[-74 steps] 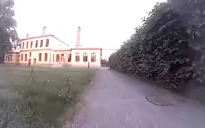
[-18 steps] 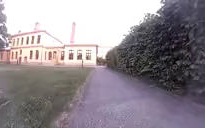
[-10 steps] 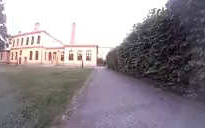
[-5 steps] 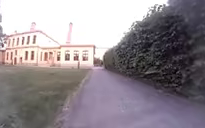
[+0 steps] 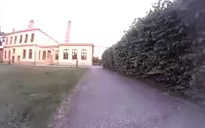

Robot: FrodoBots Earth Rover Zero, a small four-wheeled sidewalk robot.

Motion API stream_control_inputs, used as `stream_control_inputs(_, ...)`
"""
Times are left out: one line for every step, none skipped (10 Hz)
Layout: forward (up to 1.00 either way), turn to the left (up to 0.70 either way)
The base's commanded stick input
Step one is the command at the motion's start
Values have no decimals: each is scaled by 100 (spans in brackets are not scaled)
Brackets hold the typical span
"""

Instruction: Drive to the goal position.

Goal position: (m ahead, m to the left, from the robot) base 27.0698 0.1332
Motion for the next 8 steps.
stream_control_inputs(50,-1)
stream_control_inputs(50,-1)
stream_control_inputs(50,-1)
stream_control_inputs(50,-1)
stream_control_inputs(50,-1)
stream_control_inputs(50,-1)
stream_control_inputs(50,-1)
stream_control_inputs(50,-1)
